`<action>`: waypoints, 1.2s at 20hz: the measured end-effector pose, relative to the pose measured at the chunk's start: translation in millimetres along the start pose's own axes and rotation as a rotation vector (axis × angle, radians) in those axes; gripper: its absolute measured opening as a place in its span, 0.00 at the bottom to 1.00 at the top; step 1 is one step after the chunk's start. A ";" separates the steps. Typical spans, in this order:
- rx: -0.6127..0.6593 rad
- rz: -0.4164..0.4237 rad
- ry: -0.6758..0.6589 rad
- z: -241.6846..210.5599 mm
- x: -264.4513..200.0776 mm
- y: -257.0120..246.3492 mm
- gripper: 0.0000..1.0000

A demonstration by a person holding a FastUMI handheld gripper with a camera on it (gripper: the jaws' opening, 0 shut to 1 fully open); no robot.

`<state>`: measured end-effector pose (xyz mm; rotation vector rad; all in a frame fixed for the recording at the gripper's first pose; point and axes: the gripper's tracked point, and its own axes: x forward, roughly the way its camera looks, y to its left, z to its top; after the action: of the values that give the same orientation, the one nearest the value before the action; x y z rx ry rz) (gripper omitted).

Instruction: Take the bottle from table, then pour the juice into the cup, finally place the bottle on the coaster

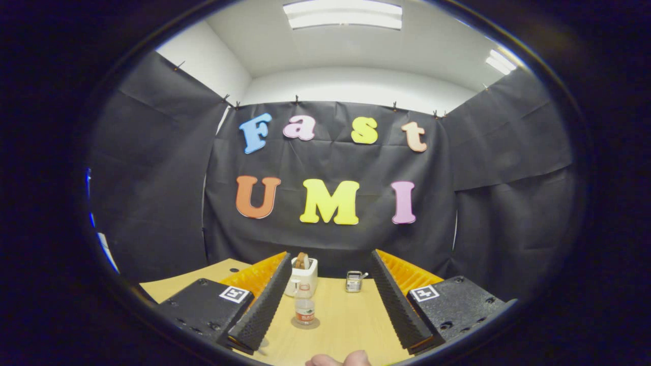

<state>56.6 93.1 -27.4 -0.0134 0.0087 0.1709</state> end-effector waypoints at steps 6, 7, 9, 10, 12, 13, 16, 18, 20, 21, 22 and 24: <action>-0.012 -0.035 -0.073 20.8 -55.0 -10.0 0.99; -0.010 -0.030 -0.079 21.5 -59.2 -6.8 0.99; -0.002 -0.025 -0.072 17.5 -62.0 -6.1 0.99; 0.005 -0.025 -0.060 12.6 -62.5 -8.0 0.99; 0.016 -0.030 -0.031 5.3 -63.2 -12.0 0.99; 0.020 -0.032 -0.024 3.9 -63.8 -14.1 0.99; 0.023 -0.035 -0.015 1.2 -64.9 -17.0 0.99; 0.025 -0.039 -0.021 5.2 -64.8 -18.9 0.99; 0.021 -0.042 -0.026 7.0 -64.3 -20.0 0.99; 0.019 -0.041 -0.027 6.4 -63.6 -20.2 0.99; 0.018 -0.043 -0.027 6.8 -63.2 -20.3 0.99; 0.019 -0.047 -0.027 6.3 -61.7 -20.8 0.99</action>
<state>-0.6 62.2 -20.2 0.0074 -0.0171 0.1240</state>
